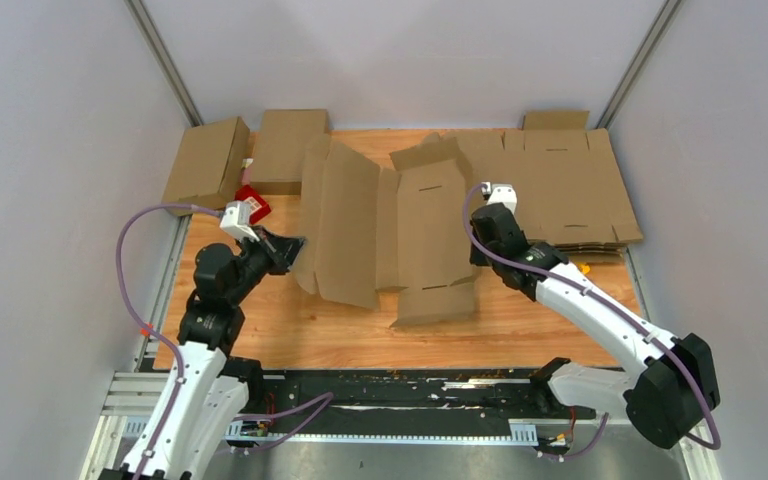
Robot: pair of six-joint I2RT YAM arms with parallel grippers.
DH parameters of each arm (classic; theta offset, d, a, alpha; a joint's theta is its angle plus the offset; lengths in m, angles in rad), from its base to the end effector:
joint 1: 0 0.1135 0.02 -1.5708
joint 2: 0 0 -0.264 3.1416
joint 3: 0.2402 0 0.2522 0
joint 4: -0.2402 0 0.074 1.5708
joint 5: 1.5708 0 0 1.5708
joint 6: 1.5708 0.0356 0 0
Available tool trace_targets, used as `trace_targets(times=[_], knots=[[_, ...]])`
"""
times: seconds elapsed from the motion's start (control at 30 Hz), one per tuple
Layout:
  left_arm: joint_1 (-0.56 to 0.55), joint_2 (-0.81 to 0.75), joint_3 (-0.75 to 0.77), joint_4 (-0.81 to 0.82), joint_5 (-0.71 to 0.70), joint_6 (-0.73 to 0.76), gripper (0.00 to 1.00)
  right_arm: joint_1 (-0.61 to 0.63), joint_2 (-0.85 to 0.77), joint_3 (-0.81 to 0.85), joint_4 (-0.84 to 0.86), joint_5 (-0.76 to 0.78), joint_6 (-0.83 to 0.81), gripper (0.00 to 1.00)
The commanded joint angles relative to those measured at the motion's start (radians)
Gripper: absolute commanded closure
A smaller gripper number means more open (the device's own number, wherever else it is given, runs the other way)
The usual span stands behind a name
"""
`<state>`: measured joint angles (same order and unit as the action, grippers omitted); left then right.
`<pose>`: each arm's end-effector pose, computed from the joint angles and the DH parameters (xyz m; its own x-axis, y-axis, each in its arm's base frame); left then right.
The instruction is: Fold the paper box
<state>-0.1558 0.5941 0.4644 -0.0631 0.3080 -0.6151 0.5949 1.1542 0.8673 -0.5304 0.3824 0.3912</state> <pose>0.1542 -0.0352 0.2684 -0.4095 -0.4923 -0.7681 0.2516 0.7483 -0.6138 0.2048 0.1226 0.2651 -0.6760 -0.0303 -0.7363 -0.0549 0.9984 0.0093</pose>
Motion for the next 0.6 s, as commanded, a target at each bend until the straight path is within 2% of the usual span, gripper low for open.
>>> trace_targets(times=[0.0,0.13,0.23,0.3,0.37,0.47,0.57], knots=[[-0.004,-0.042,0.074,0.1,0.119,-0.094,1.0,0.017,0.042,0.055,0.156,0.003,0.034,1.0],[-0.004,-0.044,0.112,0.183,0.201,-0.092,1.0,0.068,0.081,0.065,0.297,0.145,0.005,1.0],[-0.013,-0.064,0.065,0.328,0.267,-0.125,1.0,0.133,0.083,-0.071,0.646,0.283,-0.103,1.0],[-0.042,-0.086,0.021,0.39,0.268,-0.116,1.0,0.141,0.1,-0.19,0.855,0.293,-0.129,1.0],[-0.083,-0.11,-0.015,0.383,0.245,-0.055,1.0,0.142,0.144,-0.242,0.973,0.265,-0.139,0.99],[-0.146,-0.135,-0.045,0.333,0.215,0.049,1.0,0.141,0.233,-0.222,0.964,0.242,-0.155,0.96],[-0.198,-0.151,-0.05,0.28,0.207,0.118,1.0,0.14,0.309,-0.116,0.731,0.243,-0.109,0.91]])
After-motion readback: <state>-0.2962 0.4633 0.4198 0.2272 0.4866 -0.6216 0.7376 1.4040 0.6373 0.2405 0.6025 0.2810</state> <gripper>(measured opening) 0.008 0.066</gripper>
